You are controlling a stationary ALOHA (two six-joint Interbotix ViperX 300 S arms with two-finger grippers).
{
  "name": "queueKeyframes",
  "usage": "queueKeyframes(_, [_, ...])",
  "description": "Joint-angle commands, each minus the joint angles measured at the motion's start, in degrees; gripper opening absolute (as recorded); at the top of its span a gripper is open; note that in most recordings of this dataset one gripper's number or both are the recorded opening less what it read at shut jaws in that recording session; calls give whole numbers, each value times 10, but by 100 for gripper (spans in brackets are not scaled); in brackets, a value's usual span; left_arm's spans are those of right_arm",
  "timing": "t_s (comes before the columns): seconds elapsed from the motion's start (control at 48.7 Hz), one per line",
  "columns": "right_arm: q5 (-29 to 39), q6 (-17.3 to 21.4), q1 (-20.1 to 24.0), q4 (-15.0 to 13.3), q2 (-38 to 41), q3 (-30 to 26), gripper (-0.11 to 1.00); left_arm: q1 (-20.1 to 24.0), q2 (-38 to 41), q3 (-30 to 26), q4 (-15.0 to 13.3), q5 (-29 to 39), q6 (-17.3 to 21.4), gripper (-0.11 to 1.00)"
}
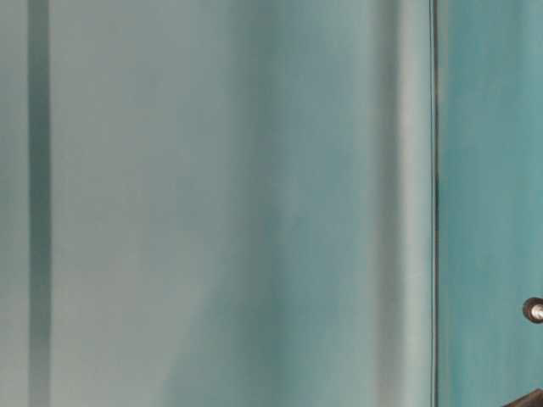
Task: Insert the USB cable into the female connector supported by the left arm.
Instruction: 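Move left gripper to the white clamp and grasp it around the connector, then grasp the black USB male plug with the right gripper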
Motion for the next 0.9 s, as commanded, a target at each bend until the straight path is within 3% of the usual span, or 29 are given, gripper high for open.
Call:
queueKeyframes(0.0, [-7,0,2,0,10,-11,58,2,-3,-6,-2,-2,4,75])
queueKeyframes(0.883, [44,-4,12,-1,-44,10,52,2,-1,-10,-2,-1,4,75])
